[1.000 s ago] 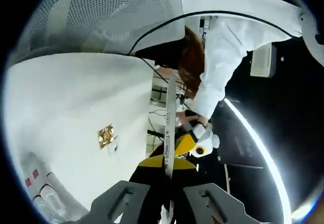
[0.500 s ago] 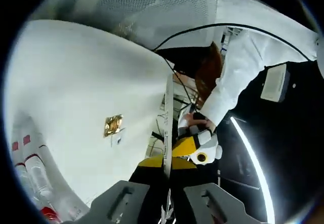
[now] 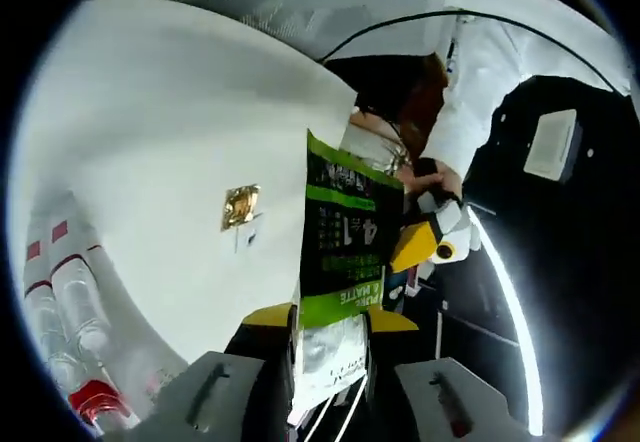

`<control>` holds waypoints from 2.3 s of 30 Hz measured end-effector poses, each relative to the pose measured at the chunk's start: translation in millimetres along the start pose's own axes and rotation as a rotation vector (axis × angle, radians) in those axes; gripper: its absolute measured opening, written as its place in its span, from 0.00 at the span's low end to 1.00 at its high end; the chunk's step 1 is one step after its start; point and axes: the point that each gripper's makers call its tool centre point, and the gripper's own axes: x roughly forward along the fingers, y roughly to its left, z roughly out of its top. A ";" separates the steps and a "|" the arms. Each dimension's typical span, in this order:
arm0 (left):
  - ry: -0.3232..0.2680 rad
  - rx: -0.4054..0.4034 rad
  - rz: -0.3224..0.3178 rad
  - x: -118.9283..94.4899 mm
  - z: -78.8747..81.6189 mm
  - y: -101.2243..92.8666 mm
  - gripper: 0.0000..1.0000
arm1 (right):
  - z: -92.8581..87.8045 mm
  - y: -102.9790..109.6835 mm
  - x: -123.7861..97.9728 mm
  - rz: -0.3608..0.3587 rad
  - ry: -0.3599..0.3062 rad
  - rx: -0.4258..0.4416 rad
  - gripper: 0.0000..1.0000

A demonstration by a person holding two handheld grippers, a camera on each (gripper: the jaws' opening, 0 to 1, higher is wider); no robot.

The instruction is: Arrange the skincare products in the storage area until every visible bottle or jar stands upright without overlapping.

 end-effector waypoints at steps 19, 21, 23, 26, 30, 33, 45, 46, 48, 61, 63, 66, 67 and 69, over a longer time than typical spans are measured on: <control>-0.170 0.093 0.034 -27.9 23.9 -9.8 0.00 | -57.1 18.5 -60.6 -0.035 0.306 1.221 0.29; -0.186 0.109 0.027 -27.2 25.6 -17.0 0.00 | -57.5 9.7 -66.8 -0.092 0.288 1.371 0.29; -0.198 0.111 0.011 -25.8 27.3 -23.5 0.00 | -51.7 2.5 -71.8 -0.097 0.245 1.513 0.26; -0.215 0.121 -0.006 -24.5 30.7 -30.6 0.00 | -36.4 -5.3 -72.7 -0.093 0.169 1.706 0.28; -0.227 0.131 -0.014 -22.7 31.0 -39.1 0.00 | -19.2 -9.8 -73.1 -0.095 0.035 1.999 0.30; -0.227 0.142 -0.025 -22.2 27.6 -46.2 0.00 | -7.7 -9.6 -75.0 -0.099 -0.044 2.135 0.30; -0.232 0.145 -0.103 -10.3 14.5 -67.8 0.00 | 4.6 -17.3 -87.2 -0.219 -0.288 2.480 0.41; -0.237 0.144 -0.119 -9.2 14.6 -71.1 0.00 | 5.2 -19.7 -85.7 -0.227 -0.304 2.500 0.40; -0.253 0.147 -0.145 -8.0 16.0 -77.3 0.00 | 12.2 -24.3 -82.8 -0.219 -0.341 2.538 0.39; -0.377 0.129 -0.135 -1.6 19.6 -79.3 0.00 | 47.8 -50.4 -64.5 -0.193 -0.540 2.691 0.16; -0.390 0.126 -0.121 1.1 17.0 -77.9 0.00 | 45.6 -50.0 -61.4 -0.213 -0.503 2.681 0.11; -0.434 0.105 -0.110 -1.8 19.0 -73.3 0.00 | 42.7 -51.8 -61.4 -0.229 -0.507 2.705 0.10; -0.443 0.109 -0.113 -2.7 19.1 -73.7 0.00 | 43.7 -52.8 -61.0 -0.224 -0.512 2.710 0.09; -0.467 0.128 -0.114 -4.6 19.9 -75.6 0.00 | 47.2 -54.2 -62.0 -0.192 -0.527 2.673 0.00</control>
